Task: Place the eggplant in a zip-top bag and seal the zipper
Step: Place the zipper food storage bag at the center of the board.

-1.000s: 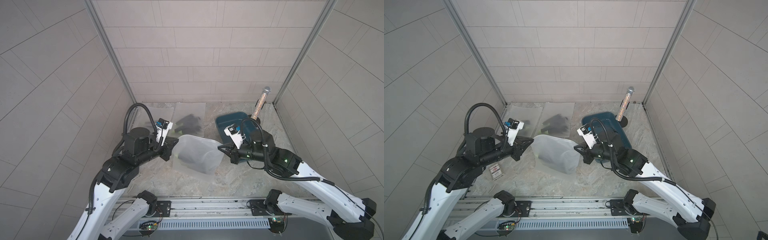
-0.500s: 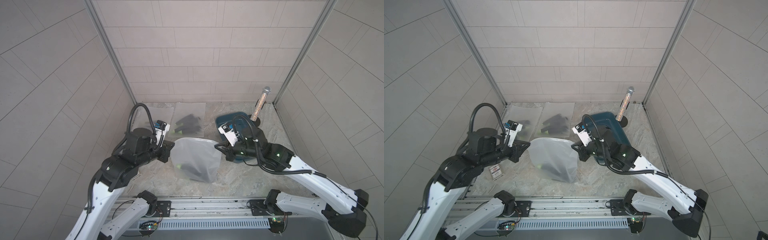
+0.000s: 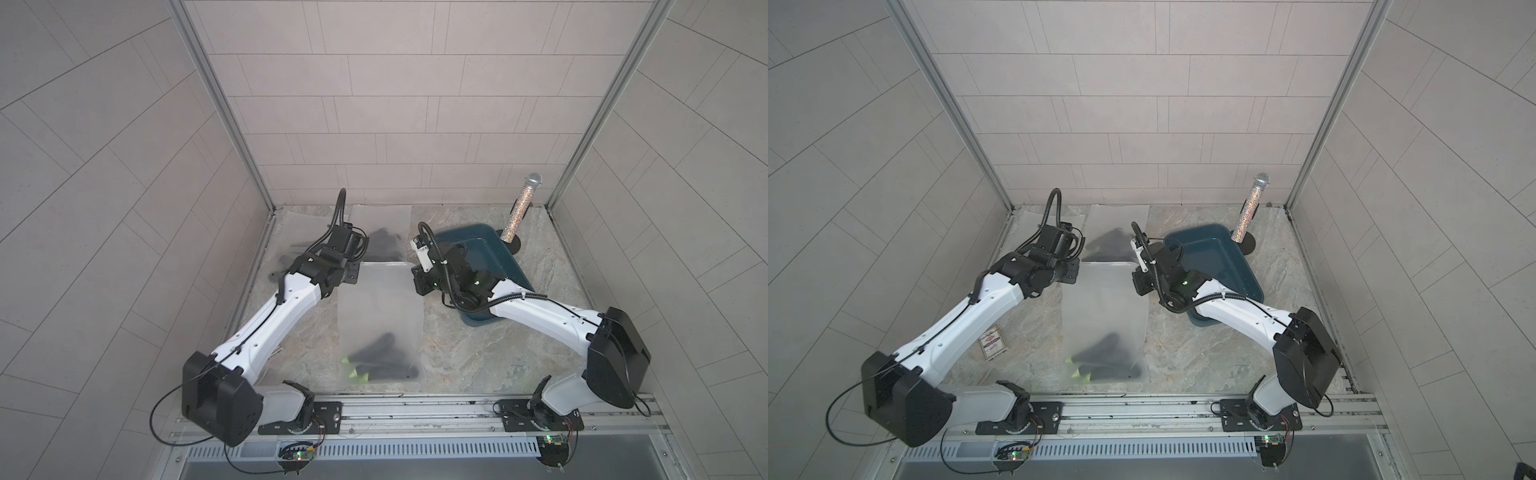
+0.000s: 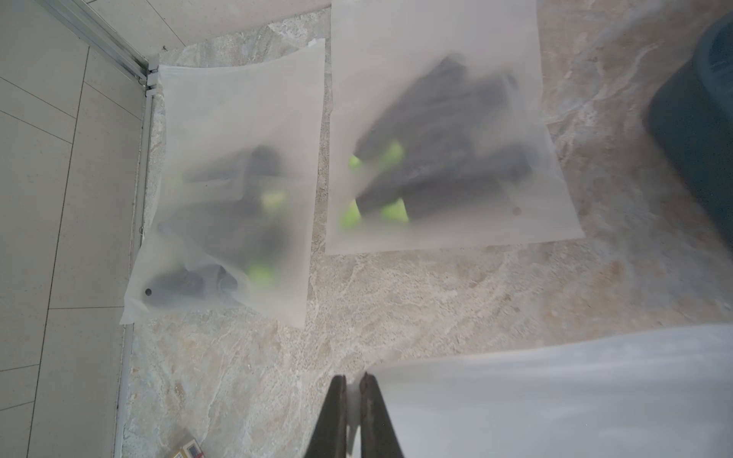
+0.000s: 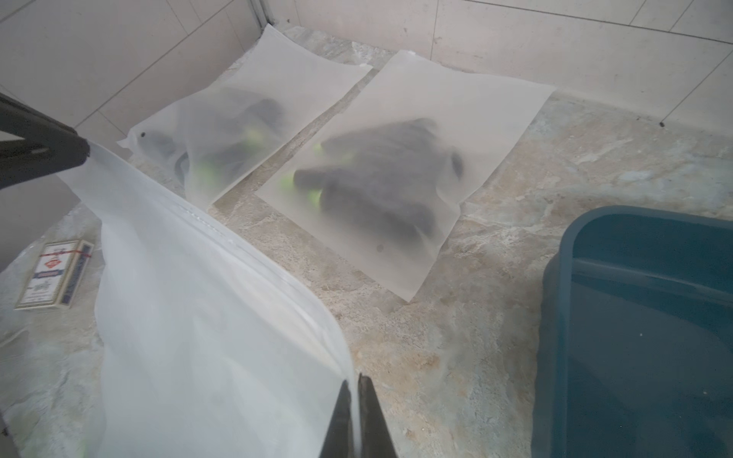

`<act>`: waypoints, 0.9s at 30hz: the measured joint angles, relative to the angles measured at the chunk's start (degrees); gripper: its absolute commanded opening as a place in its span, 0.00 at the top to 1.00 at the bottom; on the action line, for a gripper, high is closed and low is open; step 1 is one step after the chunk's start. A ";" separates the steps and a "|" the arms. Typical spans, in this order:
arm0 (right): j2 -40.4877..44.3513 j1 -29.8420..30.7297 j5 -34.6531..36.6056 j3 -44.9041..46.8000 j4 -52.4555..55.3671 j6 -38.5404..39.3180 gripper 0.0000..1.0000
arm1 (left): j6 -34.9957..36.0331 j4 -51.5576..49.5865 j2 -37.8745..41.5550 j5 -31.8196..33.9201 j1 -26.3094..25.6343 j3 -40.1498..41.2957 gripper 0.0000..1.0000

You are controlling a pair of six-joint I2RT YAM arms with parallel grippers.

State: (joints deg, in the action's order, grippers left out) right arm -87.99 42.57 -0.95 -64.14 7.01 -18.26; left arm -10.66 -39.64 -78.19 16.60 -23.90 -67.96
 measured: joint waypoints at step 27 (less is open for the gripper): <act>-16.94 2.05 -2.45 -2.84 -8.15 -5.49 1.00 | 1.55 1.42 -28.63 2.23 8.70 -10.56 0.65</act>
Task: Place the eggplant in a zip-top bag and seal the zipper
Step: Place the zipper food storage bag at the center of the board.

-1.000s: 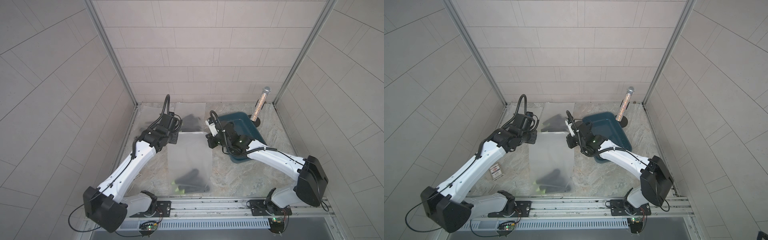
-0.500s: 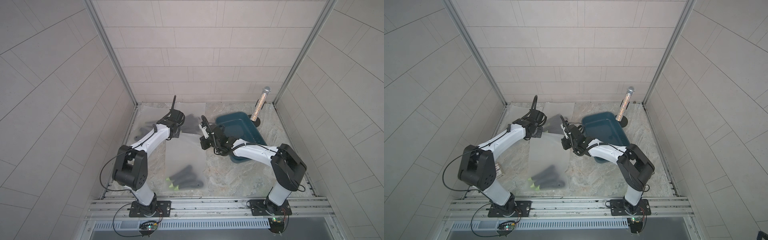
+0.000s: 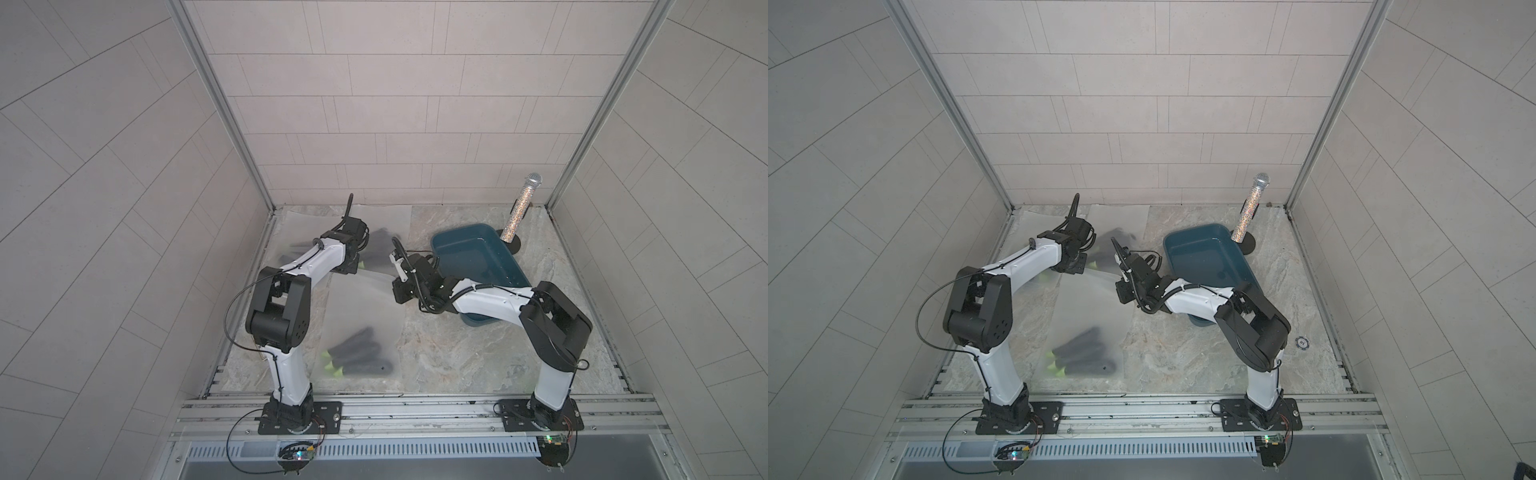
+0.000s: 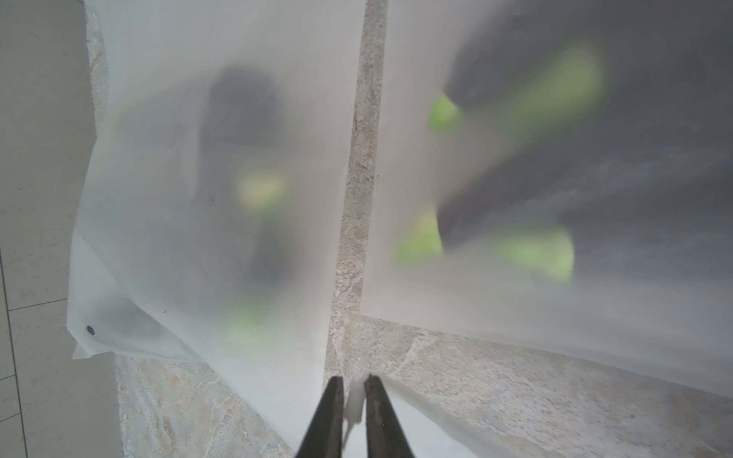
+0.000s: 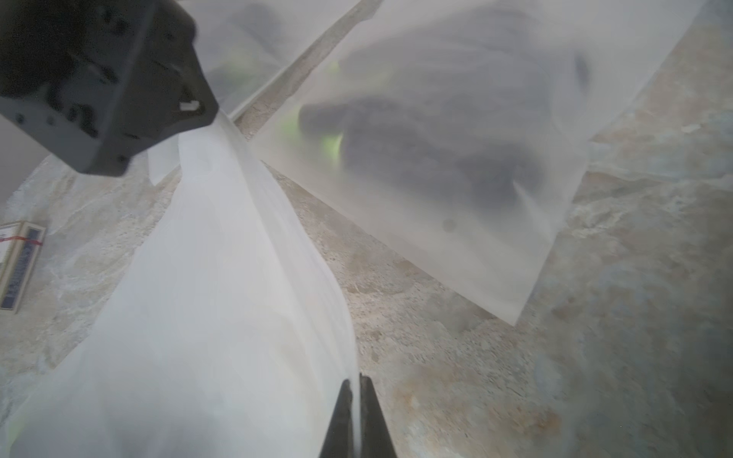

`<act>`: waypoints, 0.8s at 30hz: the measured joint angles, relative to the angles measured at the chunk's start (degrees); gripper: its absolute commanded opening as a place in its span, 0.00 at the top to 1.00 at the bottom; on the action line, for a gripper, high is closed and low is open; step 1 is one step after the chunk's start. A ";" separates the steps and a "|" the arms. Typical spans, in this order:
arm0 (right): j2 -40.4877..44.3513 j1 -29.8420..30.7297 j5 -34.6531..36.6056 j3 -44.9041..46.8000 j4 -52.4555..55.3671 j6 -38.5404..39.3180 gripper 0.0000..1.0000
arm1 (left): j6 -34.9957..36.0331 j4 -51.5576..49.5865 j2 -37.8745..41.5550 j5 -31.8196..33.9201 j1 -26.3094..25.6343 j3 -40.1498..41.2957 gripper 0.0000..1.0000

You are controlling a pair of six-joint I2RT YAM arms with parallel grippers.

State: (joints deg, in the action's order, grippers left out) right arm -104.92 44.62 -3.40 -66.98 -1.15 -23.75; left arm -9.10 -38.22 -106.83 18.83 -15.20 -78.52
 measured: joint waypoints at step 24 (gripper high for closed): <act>0.07 -6.14 -0.72 1.81 4.72 -1.05 0.57 | -3.93 1.44 15.96 -3.61 4.59 0.15 0.52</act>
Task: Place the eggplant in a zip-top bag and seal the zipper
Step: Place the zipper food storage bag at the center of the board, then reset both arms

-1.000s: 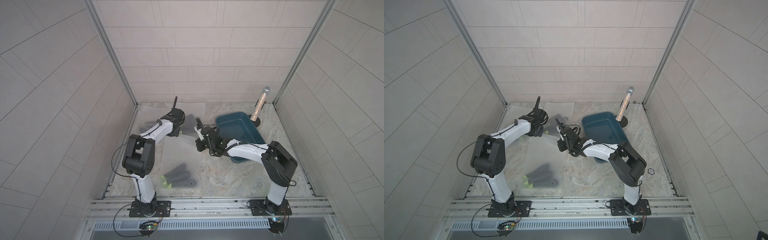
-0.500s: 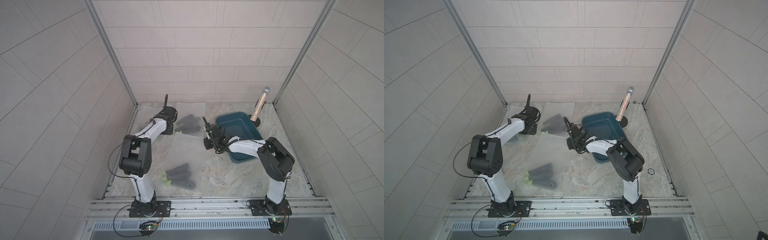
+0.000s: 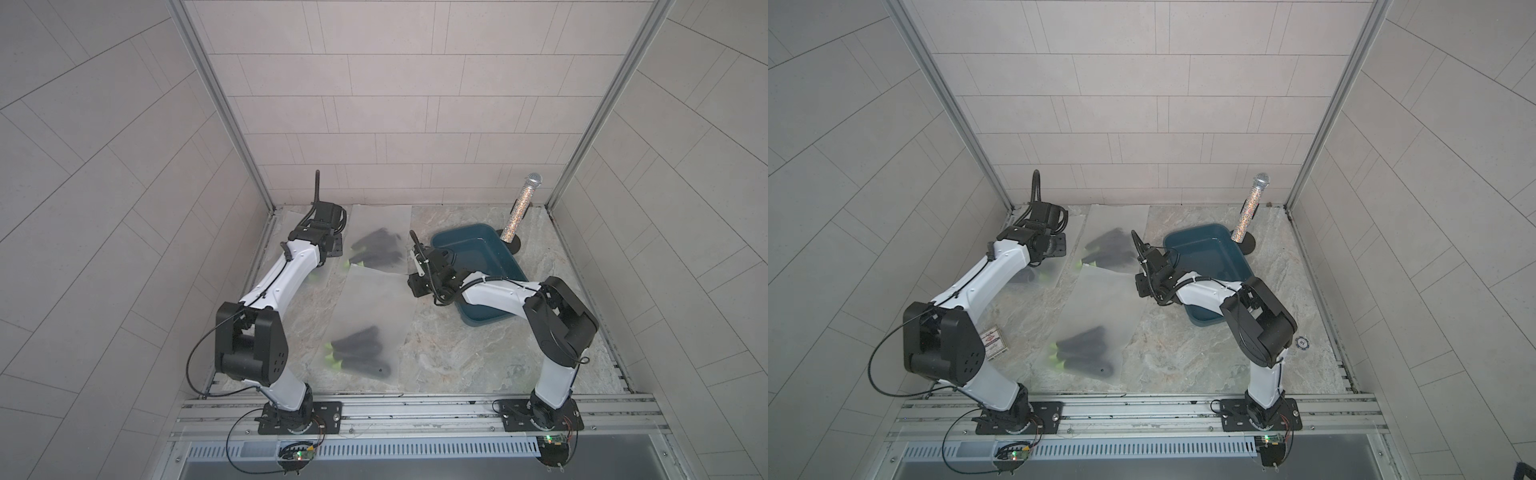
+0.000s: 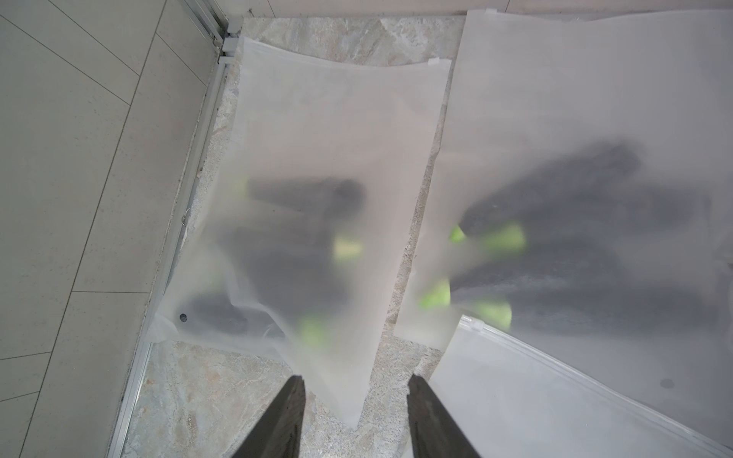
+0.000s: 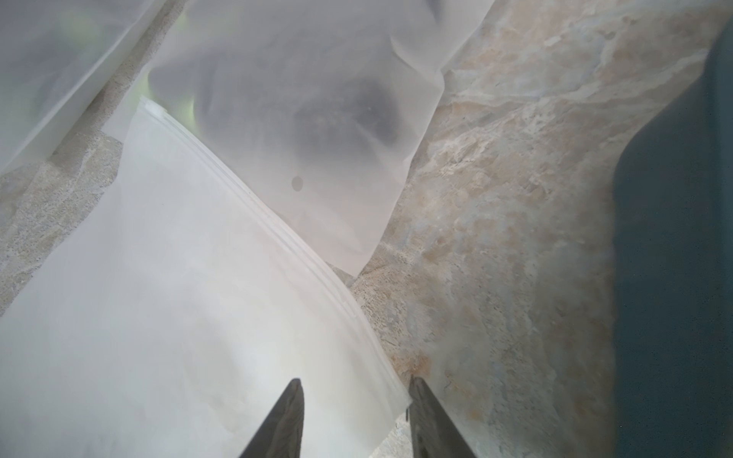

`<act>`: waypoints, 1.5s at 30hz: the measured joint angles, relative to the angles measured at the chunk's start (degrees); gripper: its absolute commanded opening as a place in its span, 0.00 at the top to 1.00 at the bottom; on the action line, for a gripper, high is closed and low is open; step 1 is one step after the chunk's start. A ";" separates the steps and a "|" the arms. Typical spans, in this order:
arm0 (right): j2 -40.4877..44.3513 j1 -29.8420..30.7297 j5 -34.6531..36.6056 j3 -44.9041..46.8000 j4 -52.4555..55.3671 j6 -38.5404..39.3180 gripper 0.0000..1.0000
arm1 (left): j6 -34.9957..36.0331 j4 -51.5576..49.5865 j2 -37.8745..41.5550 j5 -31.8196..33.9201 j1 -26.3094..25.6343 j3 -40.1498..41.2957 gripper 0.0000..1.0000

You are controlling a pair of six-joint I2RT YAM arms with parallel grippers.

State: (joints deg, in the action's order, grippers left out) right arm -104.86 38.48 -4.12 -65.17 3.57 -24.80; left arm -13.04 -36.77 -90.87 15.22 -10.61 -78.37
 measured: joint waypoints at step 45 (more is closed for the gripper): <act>42.12 -27.98 16.15 30.38 -12.02 13.92 0.01 | 7.56 49.33 13.42 3.39 6.75 44.46 0.00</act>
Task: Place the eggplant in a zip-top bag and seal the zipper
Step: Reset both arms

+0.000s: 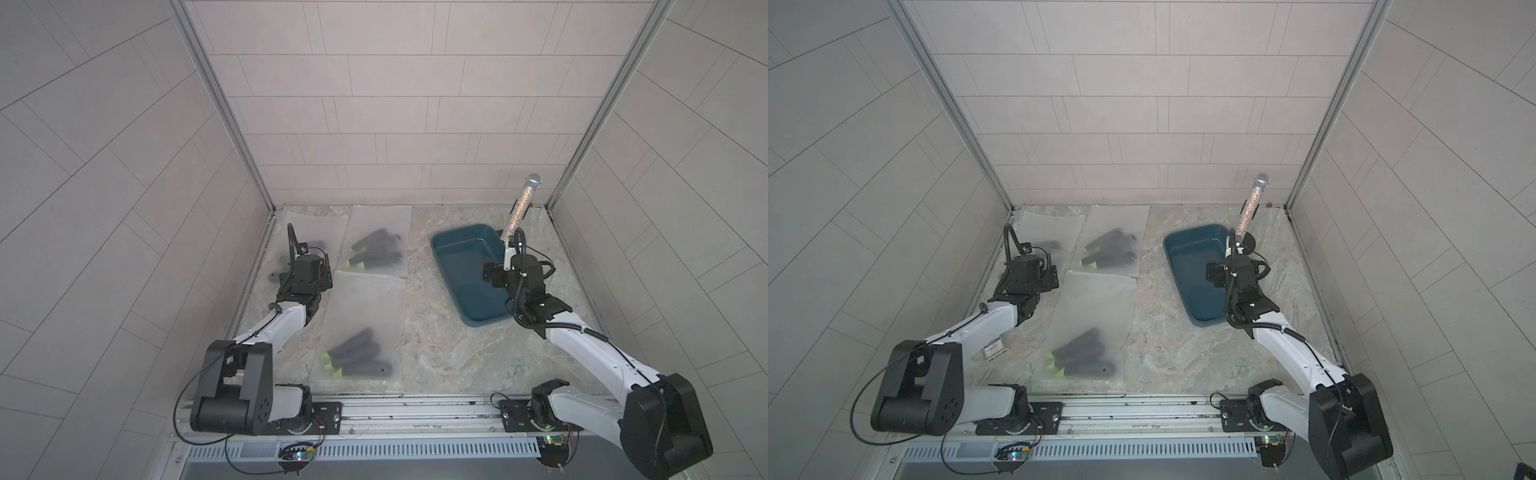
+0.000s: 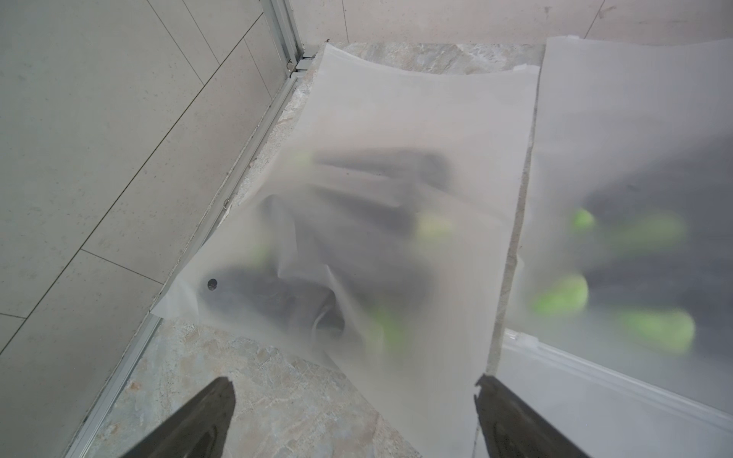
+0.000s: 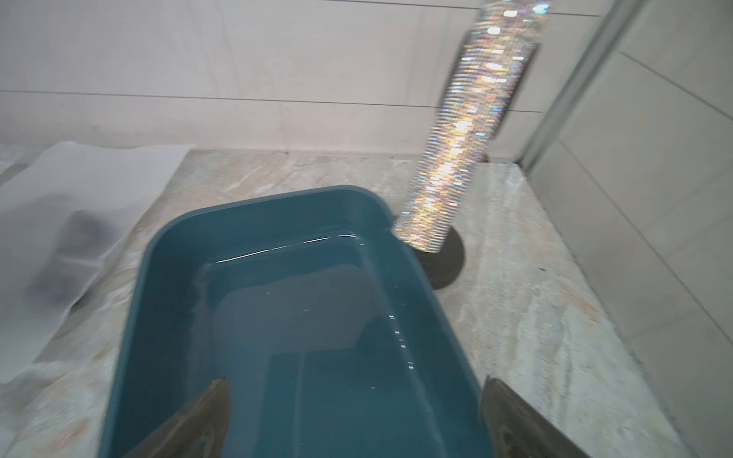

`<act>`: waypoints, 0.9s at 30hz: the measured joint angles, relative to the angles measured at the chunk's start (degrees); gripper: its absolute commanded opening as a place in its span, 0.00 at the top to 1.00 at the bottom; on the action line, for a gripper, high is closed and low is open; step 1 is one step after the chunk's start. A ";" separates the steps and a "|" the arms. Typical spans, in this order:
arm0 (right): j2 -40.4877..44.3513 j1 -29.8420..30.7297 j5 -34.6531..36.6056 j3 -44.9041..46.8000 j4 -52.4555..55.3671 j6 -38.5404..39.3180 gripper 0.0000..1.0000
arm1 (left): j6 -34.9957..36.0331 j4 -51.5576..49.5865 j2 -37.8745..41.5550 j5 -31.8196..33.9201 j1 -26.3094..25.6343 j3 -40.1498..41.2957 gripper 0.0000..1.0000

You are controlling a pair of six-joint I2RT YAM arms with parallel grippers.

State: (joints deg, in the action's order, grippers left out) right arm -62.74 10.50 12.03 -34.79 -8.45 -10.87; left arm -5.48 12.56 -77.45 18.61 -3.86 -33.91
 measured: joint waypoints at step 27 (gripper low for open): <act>-21.62 -15.93 -13.18 16.92 -44.37 1.20 0.01 | 1.49 41.48 -12.98 -1.68 1.01 13.09 0.00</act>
State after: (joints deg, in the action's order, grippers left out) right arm -84.36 -5.43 -1.15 -17.87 -52.82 -9.67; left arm -3.99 54.04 -90.43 16.93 -2.85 -20.82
